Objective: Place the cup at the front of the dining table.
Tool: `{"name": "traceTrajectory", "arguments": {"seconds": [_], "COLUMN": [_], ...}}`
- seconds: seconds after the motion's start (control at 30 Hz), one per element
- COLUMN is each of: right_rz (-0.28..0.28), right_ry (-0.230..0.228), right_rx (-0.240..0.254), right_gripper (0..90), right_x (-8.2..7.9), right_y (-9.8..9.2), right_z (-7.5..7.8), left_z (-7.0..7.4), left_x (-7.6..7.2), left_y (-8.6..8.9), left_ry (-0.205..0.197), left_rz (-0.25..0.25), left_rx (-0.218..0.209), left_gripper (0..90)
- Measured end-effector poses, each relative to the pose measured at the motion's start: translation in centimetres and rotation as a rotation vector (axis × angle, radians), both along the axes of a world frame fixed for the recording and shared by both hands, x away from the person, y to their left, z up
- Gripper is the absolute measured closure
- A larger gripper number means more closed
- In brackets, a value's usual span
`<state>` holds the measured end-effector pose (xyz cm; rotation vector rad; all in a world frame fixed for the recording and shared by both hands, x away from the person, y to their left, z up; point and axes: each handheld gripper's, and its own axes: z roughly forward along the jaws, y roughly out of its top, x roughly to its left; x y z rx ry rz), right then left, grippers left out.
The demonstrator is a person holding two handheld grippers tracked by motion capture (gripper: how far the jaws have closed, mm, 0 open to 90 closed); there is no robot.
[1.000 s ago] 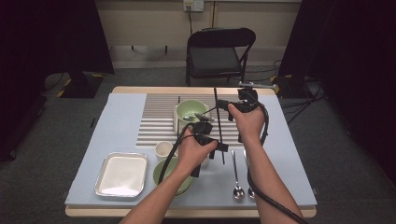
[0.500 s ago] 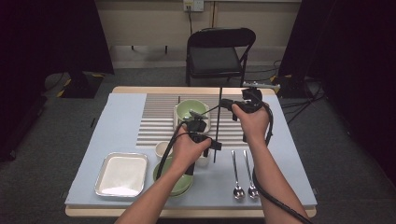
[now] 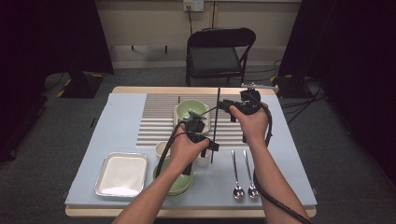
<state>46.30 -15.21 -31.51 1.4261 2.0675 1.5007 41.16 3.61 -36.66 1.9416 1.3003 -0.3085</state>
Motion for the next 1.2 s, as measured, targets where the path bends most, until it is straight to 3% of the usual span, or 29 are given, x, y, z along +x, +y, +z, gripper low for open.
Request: {"name": "traceTrajectory", "arguments": {"seconds": [0.1, 0.63, 0.97, 1.2], "right_rz": [0.010, -0.005, -0.022, -0.027], "right_ry": [0.004, 0.019, -0.016, -0.026], "right_rx": [-0.036, -0.052, -0.022, -0.056], "right_gripper": [63.5, 60.6, 44.8, 37.6], "right_x": [0.1, 0.3, 0.2, 0.2], "right_y": [0.3, -0.9, -2.3, -3.6], "right_z": [-0.4, -1.6, -2.2, -2.6], "left_z": [0.0, 0.1, -0.1, -0.1], "left_x": [-0.1, -0.2, 0.0, 0.1], "left_y": [0.0, 0.2, 0.4, 0.9], "left_ry": [-0.003, -0.006, 0.010, 0.016], "left_rz": [-0.012, -0.021, -0.010, 0.016], "left_rx": [0.005, 0.011, 0.020, 0.022], "left_gripper": [86.7, 86.7, 86.7, 86.7]}}
